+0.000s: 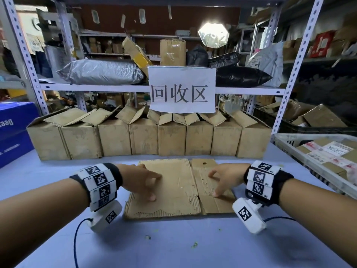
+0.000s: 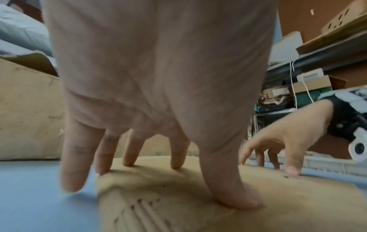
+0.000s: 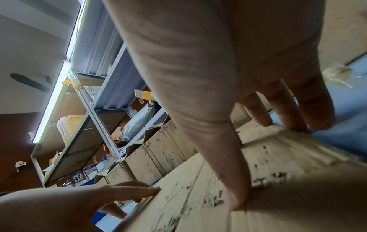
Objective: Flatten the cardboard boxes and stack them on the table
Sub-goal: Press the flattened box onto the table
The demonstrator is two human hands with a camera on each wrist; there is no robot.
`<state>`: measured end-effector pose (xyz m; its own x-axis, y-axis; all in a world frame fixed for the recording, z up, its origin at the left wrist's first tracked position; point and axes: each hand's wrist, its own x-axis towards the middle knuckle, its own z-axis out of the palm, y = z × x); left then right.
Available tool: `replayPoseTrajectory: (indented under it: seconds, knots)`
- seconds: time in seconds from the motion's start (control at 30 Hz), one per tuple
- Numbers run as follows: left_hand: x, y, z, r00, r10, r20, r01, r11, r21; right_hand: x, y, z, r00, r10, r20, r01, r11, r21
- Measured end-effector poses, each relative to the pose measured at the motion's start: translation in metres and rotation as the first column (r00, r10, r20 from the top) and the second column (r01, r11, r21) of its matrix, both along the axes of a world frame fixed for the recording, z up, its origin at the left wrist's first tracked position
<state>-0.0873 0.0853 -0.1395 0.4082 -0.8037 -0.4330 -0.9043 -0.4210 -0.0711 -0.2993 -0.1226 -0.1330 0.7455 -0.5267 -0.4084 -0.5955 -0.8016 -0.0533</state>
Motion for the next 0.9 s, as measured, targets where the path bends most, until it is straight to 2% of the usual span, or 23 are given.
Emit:
replayPoseTrajectory:
  seconds: [0.17,0.27,0.37,0.43,0.5,0.57,0.63,0.67,0.73,0.8,0.83,0.9]
  knots:
    - [0.004,-0.001,-0.004,1.0,0.008,-0.023,-0.008,0.999,-0.033,0.005,-0.006,0.004,0.999,-0.043,-0.021,0.044,0.998,0.047]
    - [0.006,0.003,-0.006,0.999,-0.003,-0.041,0.001,0.999,-0.043,0.016,-0.002,0.026,0.999,0.006,-0.039,-0.006,1.0,0.005]
    - [0.017,0.011,0.007,0.995,-0.023,-0.093,0.008,0.988,-0.155,0.047,0.009,0.059,0.981,0.079,0.176,-0.072,0.996,-0.048]
    - [0.037,0.02,0.026,0.998,0.004,-0.069,-0.027,0.942,-0.335,0.08,0.025,0.078,0.924,0.13,0.36,-0.125,0.991,-0.037]
    - [0.067,0.032,0.052,0.992,0.121,-0.043,-0.124,0.821,-0.558,0.125,0.052,0.093,0.834,0.188,0.518,-0.205,0.978,-0.025]
    - [0.103,0.051,0.076,0.953,0.28,-0.114,-0.27,0.618,-0.738,0.174,0.085,0.104,0.747,0.267,0.609,-0.299,0.953,-0.05]
    - [0.144,0.075,0.092,0.887,0.435,-0.153,-0.358,0.441,-0.823,0.225,0.118,0.105,0.693,0.367,0.62,-0.383,0.917,-0.114]
    - [0.165,0.086,0.097,0.839,0.524,-0.148,-0.389,0.385,-0.837,0.25,0.133,0.104,0.676,0.412,0.611,-0.414,0.898,-0.148]
    - [0.206,0.108,0.097,0.676,0.724,-0.135,-0.489,0.304,-0.818,0.297,0.163,0.1,0.642,0.495,0.585,-0.472,0.857,-0.207]
    - [0.234,0.119,0.09,0.544,0.813,-0.207,-0.602,0.206,-0.771,0.33,0.182,0.095,0.632,0.57,0.525,-0.507,0.817,-0.277]
    - [0.247,0.125,0.084,0.525,0.811,-0.259,-0.645,0.18,-0.742,0.346,0.19,0.089,0.639,0.585,0.5,-0.52,0.807,-0.279]
    - [0.268,0.136,0.071,0.546,0.761,-0.349,-0.688,0.171,-0.705,0.373,0.2,0.072,0.672,0.555,0.49,-0.526,0.824,-0.211]
